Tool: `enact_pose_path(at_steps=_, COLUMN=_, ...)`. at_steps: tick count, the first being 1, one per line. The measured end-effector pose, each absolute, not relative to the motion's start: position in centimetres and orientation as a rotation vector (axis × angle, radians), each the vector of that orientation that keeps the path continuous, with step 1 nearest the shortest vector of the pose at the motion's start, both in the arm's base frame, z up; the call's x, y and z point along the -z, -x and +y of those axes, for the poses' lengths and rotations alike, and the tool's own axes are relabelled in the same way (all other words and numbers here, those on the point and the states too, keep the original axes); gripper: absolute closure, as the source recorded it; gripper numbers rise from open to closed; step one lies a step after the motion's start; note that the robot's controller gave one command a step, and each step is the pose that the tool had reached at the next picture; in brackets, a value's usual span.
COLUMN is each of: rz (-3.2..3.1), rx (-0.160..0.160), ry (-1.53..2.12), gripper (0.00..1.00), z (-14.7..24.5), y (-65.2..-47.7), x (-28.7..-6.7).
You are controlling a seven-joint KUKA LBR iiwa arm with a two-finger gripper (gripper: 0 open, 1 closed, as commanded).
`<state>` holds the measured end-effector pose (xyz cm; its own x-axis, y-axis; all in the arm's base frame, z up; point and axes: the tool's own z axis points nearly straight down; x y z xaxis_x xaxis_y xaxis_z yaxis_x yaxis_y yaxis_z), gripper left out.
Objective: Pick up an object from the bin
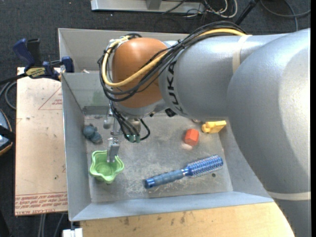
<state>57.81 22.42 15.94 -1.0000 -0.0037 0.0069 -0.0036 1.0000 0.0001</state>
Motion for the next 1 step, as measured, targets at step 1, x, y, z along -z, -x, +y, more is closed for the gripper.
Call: enact_pose_path(at_steps=1, rz=-3.134, rx=0.004, ry=-0.282, gripper=0.00, z=25.00, y=-56.25, x=-8.40)
